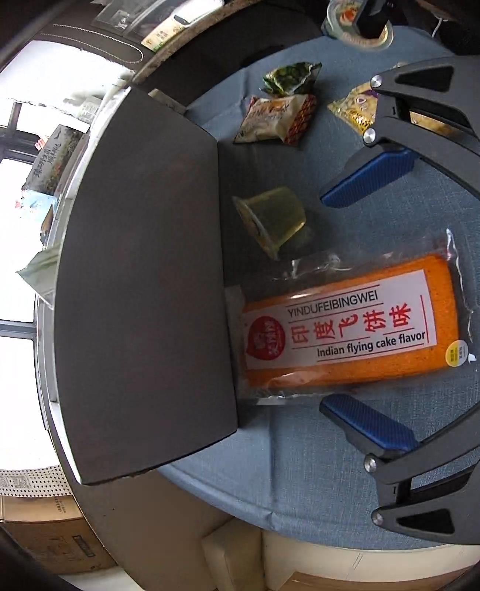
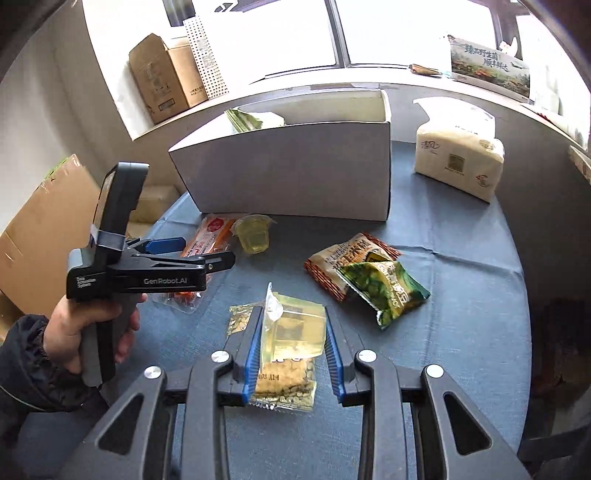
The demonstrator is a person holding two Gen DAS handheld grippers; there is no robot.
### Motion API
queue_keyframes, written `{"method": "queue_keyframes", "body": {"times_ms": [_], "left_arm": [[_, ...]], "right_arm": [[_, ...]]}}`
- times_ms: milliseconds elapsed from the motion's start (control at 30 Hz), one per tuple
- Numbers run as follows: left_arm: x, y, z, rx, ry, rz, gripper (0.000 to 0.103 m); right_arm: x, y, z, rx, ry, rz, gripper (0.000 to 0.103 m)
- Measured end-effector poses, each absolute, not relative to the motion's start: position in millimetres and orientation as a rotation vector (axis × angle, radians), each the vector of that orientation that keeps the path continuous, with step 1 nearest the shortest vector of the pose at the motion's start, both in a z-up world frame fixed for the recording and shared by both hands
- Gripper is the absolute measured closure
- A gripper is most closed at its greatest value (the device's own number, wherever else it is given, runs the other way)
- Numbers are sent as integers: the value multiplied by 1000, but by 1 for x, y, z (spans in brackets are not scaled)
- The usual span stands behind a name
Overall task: Organize snacks
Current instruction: 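Grasp the jelly cup with the right gripper while the left grasps the orange flying-cake pack, then lower the jelly cup and orange pack into the box and release both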
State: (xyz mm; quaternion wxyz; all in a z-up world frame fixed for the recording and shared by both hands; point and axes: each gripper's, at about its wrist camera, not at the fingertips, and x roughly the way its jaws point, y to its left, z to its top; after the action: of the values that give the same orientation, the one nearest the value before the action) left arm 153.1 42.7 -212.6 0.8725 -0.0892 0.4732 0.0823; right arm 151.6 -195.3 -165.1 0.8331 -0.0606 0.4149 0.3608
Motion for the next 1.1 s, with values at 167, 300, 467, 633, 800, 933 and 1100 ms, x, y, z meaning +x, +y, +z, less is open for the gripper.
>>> {"method": "queue_keyframes", "body": {"times_ms": [167,300,467,633,800,933,1100], "left_arm": [[153,33,-220,-130,990,219,0],[150,33,-221,-122,979,205,0],[129,50,-208,-189,939,144,43],[99,64,-197,-235,909,81,44],[62,65,-156,-198,792,38,44],[55,65,-111,-181,682,6,44],[67,57,-64,-133,581,-39,44]], "right_arm": [[152,-204,-168,-87,885,763,70],[150,-201,-169,-93,887,772,70],[147,-194,-171,-99,891,785,70],[144,-190,-171,-103,891,796,70],[144,-184,-168,-107,881,806,70],[145,-178,-153,-108,833,822,70],[158,-171,-127,-110,783,841,70]]}}
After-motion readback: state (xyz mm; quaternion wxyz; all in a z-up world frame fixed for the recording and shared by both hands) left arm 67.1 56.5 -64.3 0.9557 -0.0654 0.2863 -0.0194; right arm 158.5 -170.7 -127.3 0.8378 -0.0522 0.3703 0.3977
